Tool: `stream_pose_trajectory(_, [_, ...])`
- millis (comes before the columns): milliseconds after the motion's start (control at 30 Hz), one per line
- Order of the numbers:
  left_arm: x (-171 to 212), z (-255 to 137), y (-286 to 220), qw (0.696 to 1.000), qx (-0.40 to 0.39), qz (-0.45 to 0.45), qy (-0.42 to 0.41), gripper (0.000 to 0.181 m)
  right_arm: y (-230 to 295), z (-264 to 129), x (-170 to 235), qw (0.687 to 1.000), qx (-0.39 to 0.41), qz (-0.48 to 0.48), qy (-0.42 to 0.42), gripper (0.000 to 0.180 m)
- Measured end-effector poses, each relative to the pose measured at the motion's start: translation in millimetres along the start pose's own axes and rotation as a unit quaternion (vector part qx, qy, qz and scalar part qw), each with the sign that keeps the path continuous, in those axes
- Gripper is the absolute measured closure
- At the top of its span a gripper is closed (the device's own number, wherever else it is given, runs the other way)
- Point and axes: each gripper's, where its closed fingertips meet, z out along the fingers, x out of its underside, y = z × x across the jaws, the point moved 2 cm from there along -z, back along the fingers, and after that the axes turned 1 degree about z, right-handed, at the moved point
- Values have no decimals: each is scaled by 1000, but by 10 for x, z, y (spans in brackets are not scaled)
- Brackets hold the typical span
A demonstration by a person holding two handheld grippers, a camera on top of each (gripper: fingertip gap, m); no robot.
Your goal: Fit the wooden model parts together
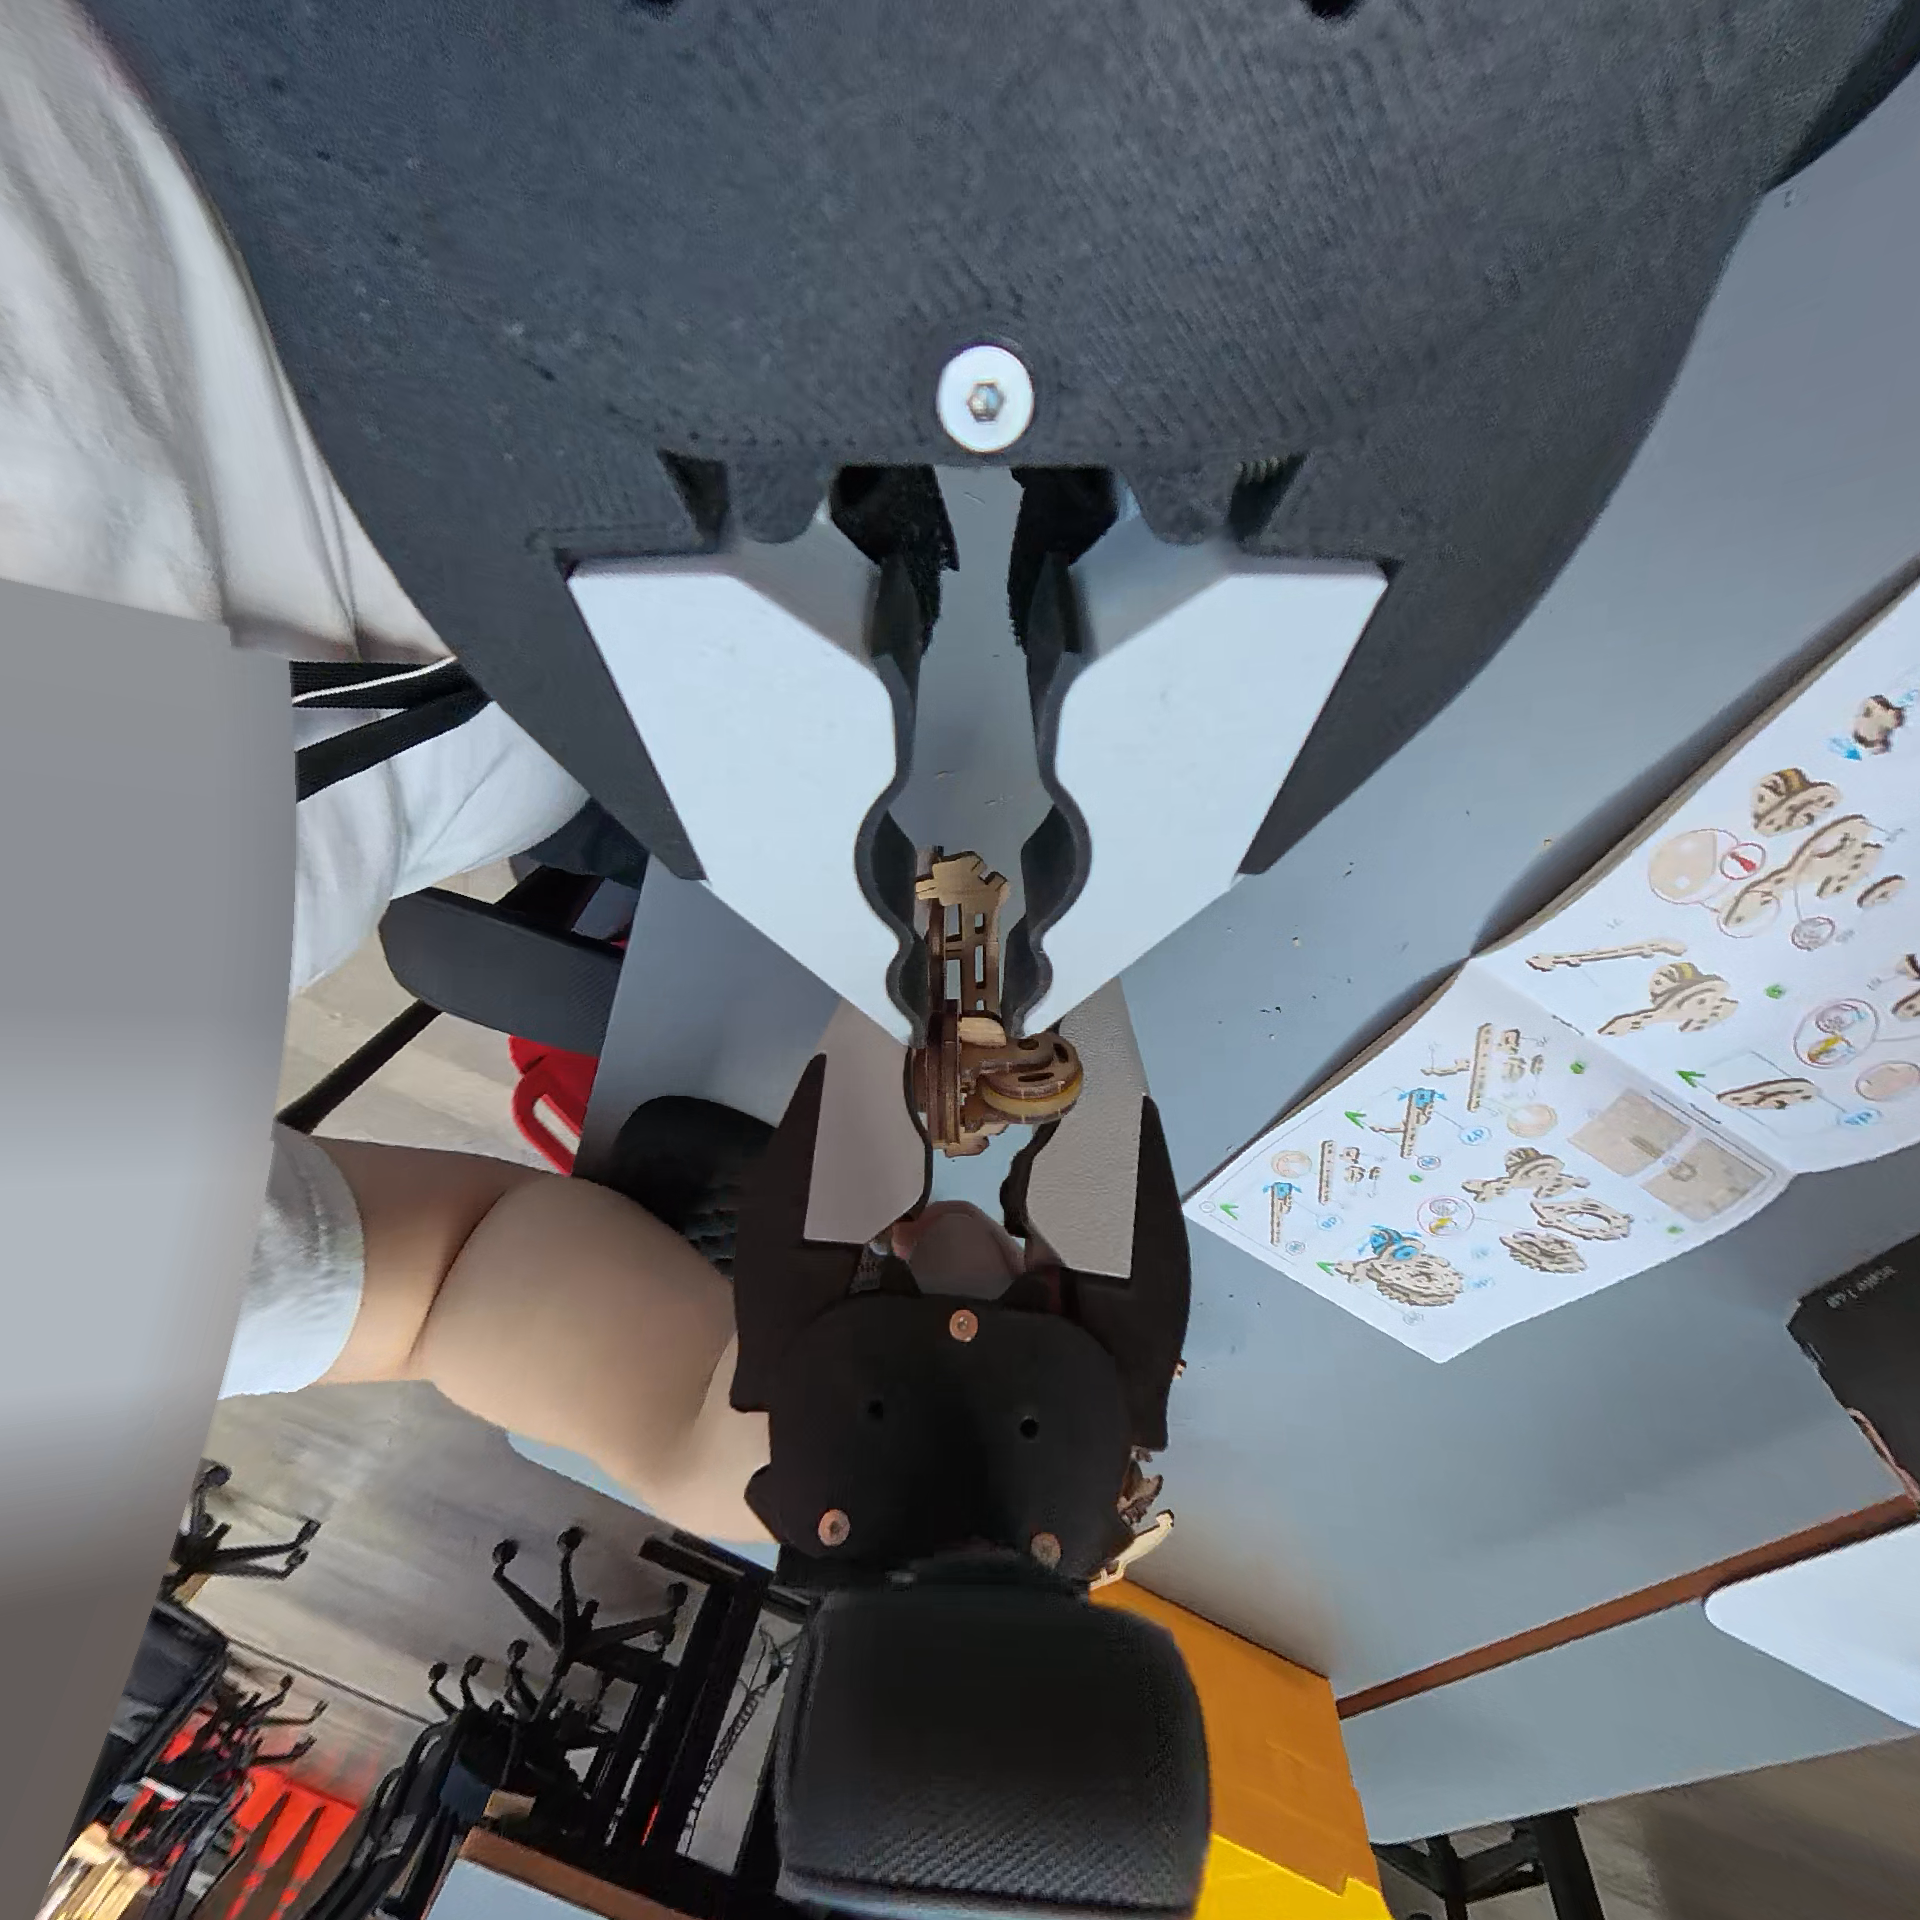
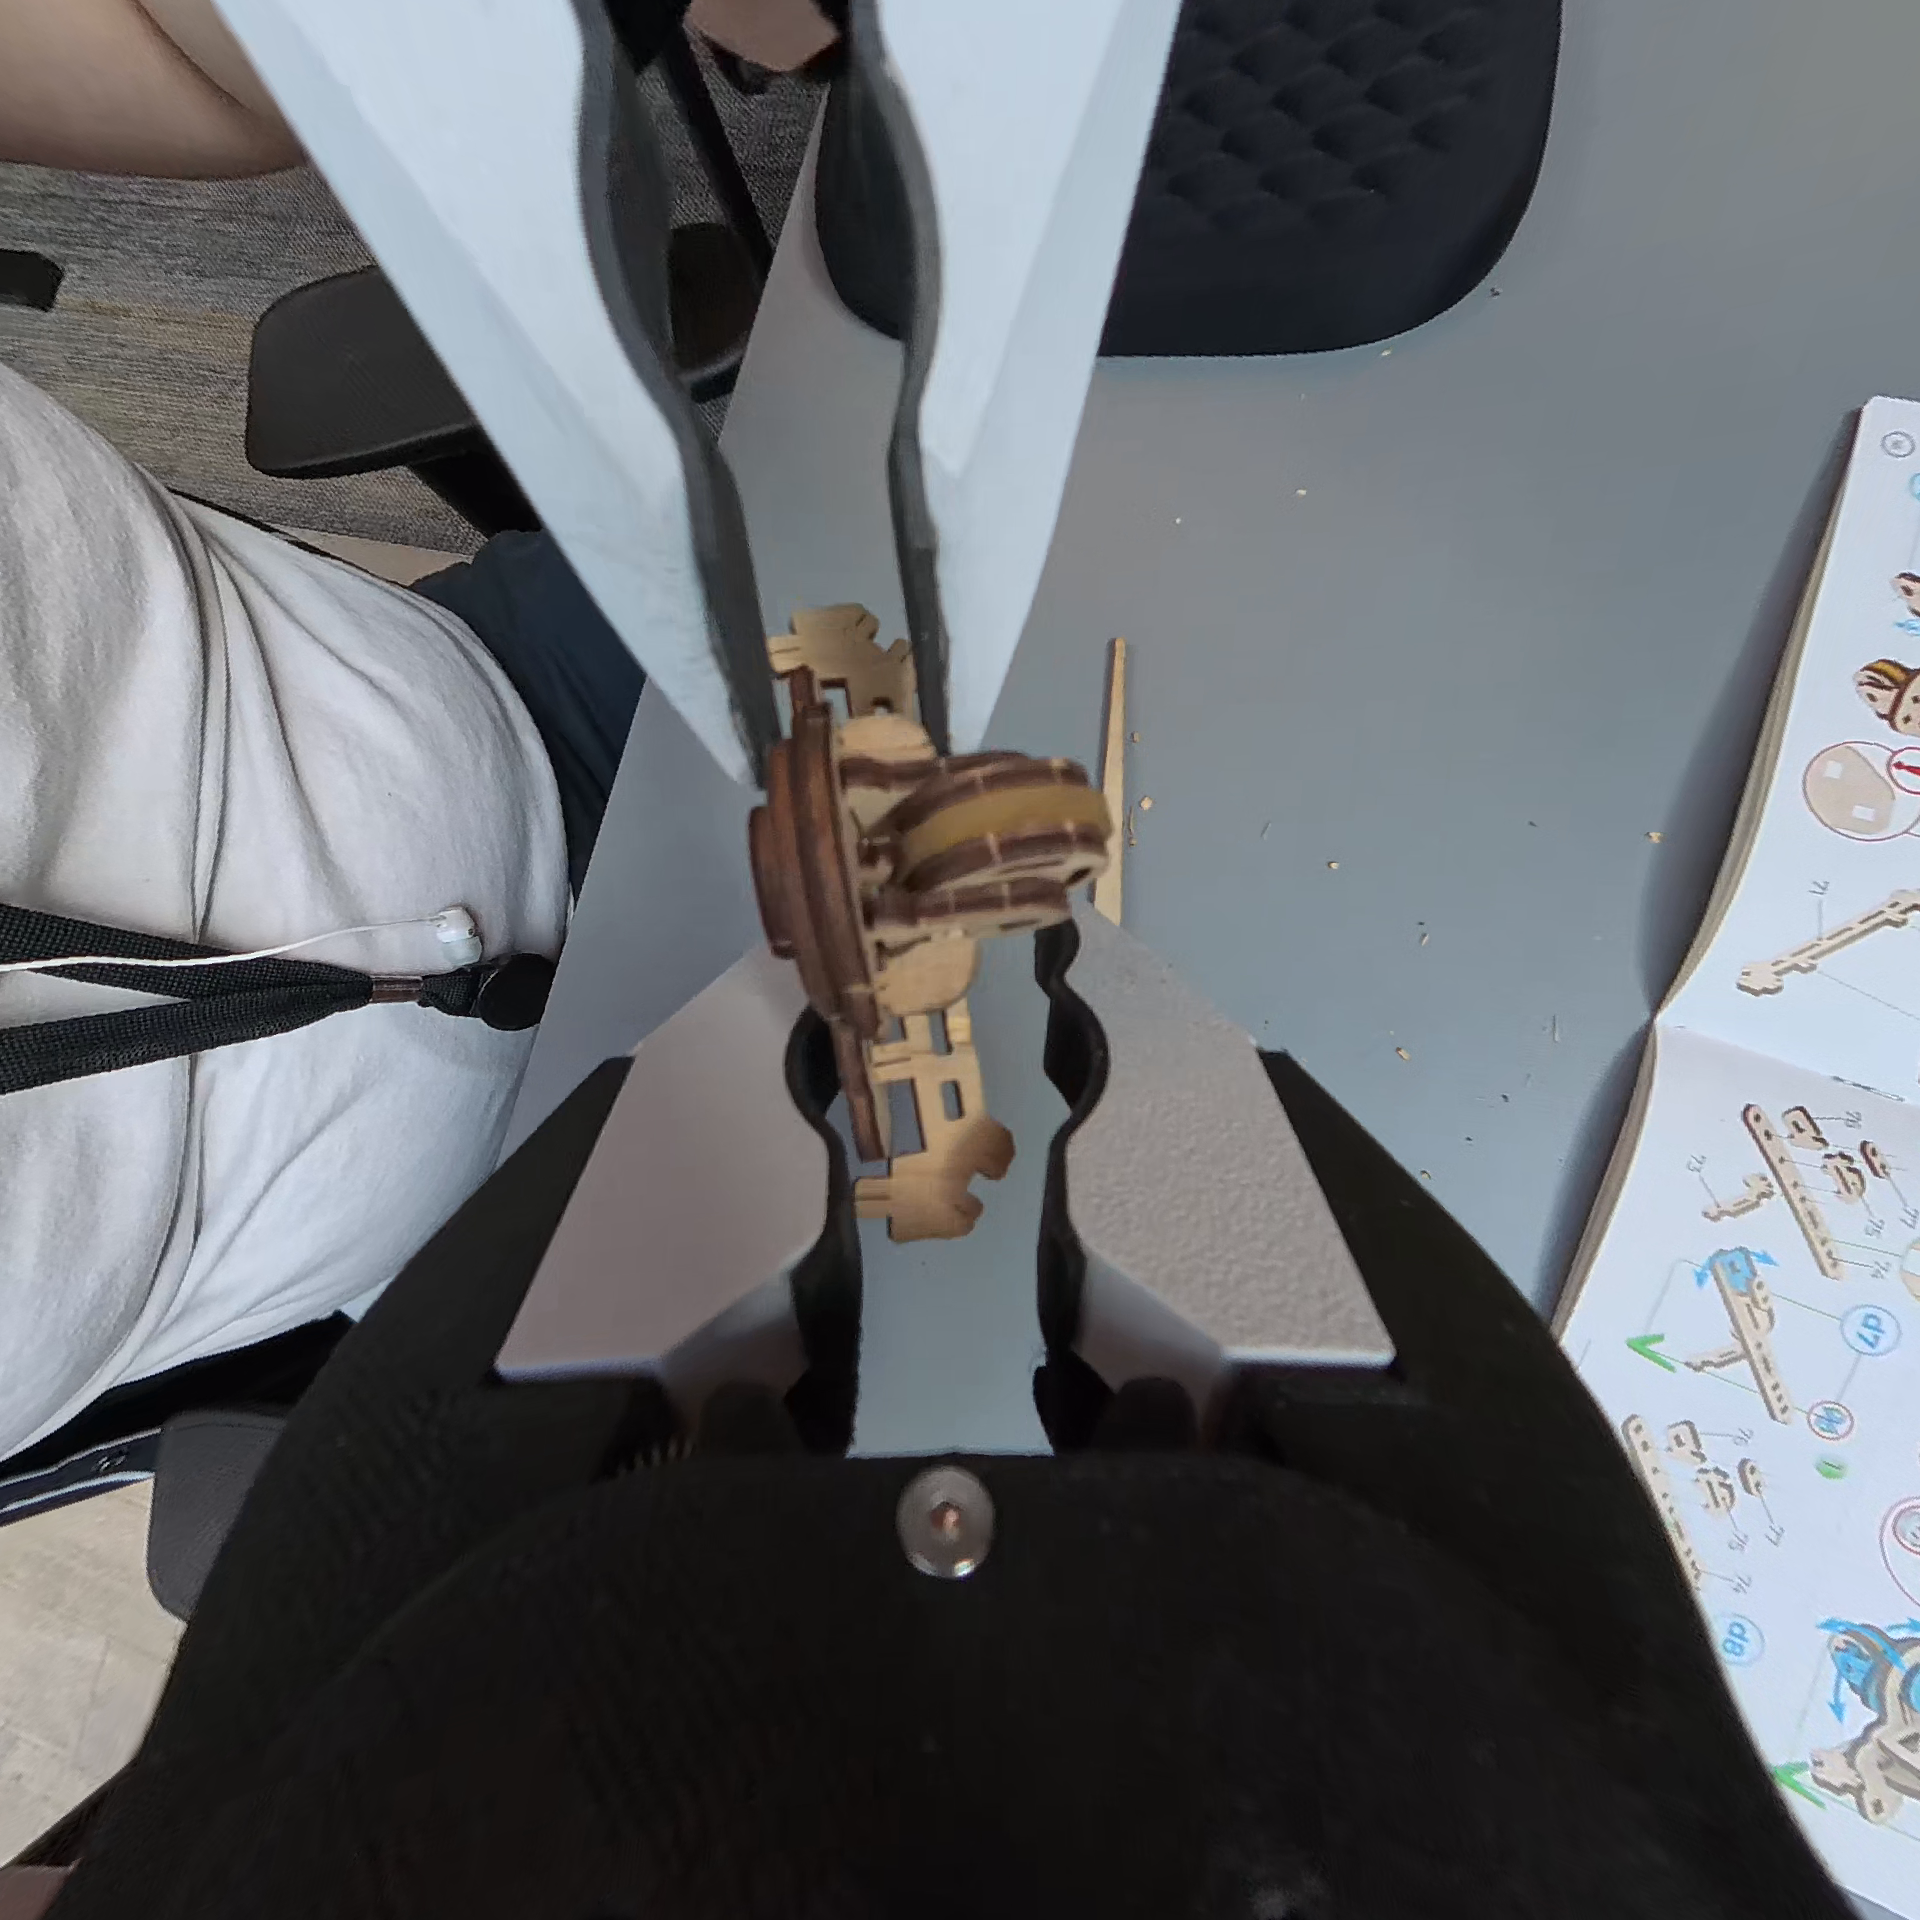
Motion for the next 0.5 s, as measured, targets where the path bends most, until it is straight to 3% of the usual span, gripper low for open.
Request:
stream_pose_trajectory(233, [-12,40,-65,986,-79,144,38,169,-84,37,55,996,65,-38,37,156])
stream_pose_trajectory(400, [-53,31,-94,978,-106,175,33,169,-177,43,49,986,132,-79,59,160])
stream_pose_trajectory(500, [-57,31,-94,977,-115,178,29,169,-180,53,45,983,149,-85,69,149])
